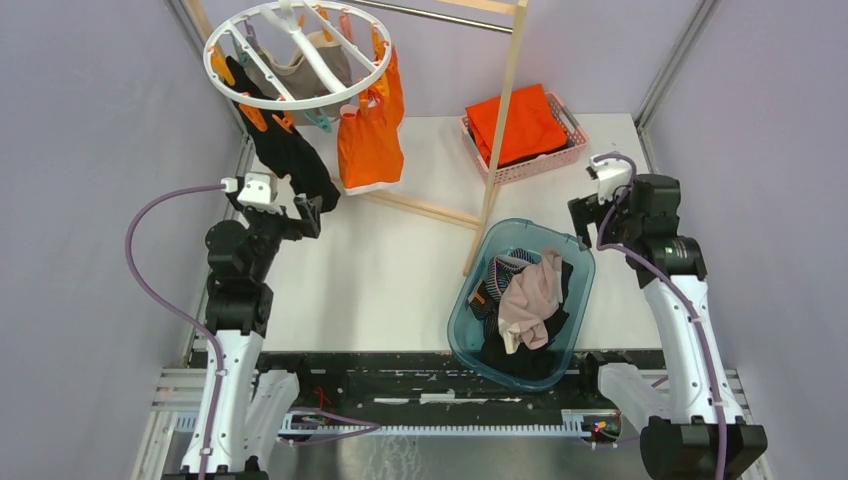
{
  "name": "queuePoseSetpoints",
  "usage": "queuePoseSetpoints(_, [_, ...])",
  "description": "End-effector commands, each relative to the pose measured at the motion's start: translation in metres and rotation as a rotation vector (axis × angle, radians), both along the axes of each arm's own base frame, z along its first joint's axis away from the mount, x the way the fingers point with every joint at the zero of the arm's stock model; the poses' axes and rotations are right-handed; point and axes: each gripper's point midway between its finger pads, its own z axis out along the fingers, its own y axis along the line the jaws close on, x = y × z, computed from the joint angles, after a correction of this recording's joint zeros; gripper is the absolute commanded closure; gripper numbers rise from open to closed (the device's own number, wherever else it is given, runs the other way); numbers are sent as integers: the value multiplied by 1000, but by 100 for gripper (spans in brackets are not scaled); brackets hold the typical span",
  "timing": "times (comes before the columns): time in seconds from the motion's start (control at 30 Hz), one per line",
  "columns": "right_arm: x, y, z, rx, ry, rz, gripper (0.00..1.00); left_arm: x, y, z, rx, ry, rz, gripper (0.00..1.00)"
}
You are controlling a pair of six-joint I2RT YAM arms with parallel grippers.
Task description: Remove the underwear clipped to the hanger
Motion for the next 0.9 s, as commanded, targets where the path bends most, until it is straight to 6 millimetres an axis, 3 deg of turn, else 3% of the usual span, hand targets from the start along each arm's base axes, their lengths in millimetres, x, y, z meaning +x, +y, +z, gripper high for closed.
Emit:
queuePoseSetpoints(0.0, [-31, -16, -52, -246, 261, 184, 0, -3, -16, 3, 73, -30, -102, 0])
queuePoseSetpoints(0.17, [-54, -31, -110, -302, 491, 177, 0, -3, -20, -1, 83, -21, -128, 0])
queuePoseSetpoints(0.33, [-47, -40, -155, -300, 651, 122, 7, -2, -24, -4, 87, -13, -148, 0])
queuePoseSetpoints(0.53, [8, -52, -172, -192, 704, 38, 18, -2, -27, -6, 89, -11, -163, 0])
queuePoseSetpoints(0.7, [59, -81, -172, -64, 691, -85, 33, -2, -27, -7, 95, -13, -165, 0])
queuePoseSetpoints(0.87, [114, -99, -176, -44, 646, -133, 36, -2, -30, -11, 93, -10, -182, 0])
